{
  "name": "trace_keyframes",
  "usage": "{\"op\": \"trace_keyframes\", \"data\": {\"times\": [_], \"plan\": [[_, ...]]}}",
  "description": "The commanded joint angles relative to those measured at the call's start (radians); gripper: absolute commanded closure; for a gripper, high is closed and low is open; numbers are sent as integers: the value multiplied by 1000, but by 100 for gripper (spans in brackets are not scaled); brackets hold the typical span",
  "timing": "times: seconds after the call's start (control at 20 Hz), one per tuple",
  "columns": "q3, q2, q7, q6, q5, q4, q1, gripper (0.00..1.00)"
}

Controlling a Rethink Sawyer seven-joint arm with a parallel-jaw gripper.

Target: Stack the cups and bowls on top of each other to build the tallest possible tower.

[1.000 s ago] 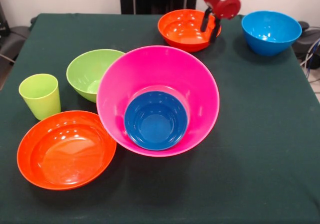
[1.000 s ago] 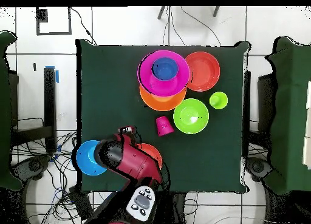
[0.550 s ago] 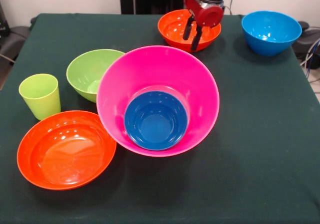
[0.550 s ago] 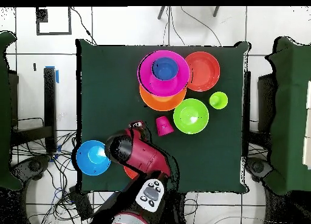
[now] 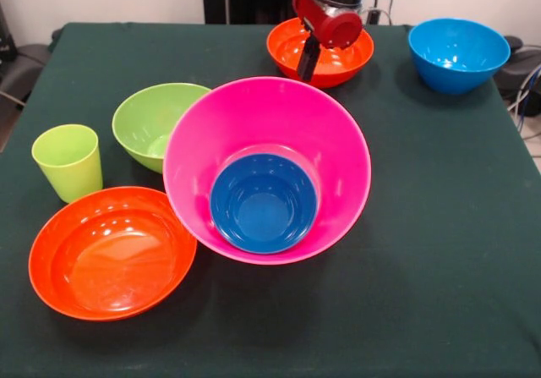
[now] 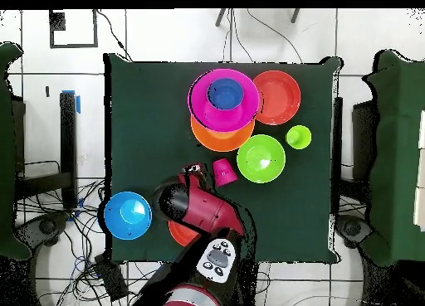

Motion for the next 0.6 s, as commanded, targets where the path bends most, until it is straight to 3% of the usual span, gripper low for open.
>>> {"op": "trace_keyframes", "data": {"times": [0.05,0.2,0.25,0.5,0.6], "plan": [[125,0,-40,45,-101,-65,-48,100],[135,-2,-44,64,-123,-70,-60,100],[152,-7,-40,61,-143,-66,-75,0],[177,-12,-34,53,-157,-60,-93,0],[222,-28,-48,57,-177,-43,-130,0]]}}
